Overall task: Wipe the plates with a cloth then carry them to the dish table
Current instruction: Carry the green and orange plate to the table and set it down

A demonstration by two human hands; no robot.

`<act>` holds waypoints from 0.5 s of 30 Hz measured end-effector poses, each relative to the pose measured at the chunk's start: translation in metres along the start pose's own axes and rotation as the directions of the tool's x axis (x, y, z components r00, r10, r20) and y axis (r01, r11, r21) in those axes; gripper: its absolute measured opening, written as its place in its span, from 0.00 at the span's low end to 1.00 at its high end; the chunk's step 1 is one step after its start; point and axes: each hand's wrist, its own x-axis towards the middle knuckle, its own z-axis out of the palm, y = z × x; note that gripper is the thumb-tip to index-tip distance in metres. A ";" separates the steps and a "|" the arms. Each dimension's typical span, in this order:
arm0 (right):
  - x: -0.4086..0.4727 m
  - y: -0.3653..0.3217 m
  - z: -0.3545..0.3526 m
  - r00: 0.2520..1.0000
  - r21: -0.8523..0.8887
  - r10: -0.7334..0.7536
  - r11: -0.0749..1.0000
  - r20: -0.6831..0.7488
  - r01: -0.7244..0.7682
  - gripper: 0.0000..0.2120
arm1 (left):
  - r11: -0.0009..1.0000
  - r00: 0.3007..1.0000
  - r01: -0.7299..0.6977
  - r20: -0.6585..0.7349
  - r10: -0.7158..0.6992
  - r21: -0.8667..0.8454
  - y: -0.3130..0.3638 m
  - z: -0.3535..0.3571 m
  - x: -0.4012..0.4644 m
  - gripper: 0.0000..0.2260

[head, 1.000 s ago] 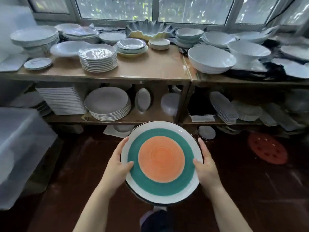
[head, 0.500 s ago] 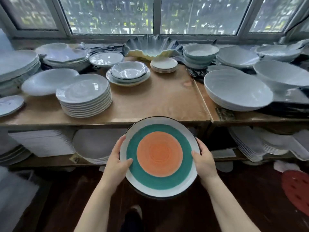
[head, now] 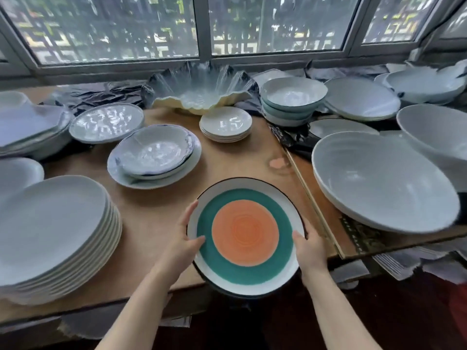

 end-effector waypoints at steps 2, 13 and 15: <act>0.041 -0.007 0.010 1.000 0.004 0.008 1.000 0.010 -0.008 0.21 | 0.999 0.999 0.032 -0.014 -0.032 0.010 0.001 0.008 0.037 0.37; 0.180 -0.023 0.034 0.996 0.032 0.055 0.998 -0.071 -0.053 0.23 | 0.987 0.990 0.136 0.030 -0.139 0.087 0.016 0.043 0.187 0.36; 0.193 -0.025 0.037 0.994 0.034 0.038 0.999 -0.102 -0.034 0.23 | 0.986 0.989 0.139 0.043 -0.143 0.092 0.019 0.047 0.205 0.36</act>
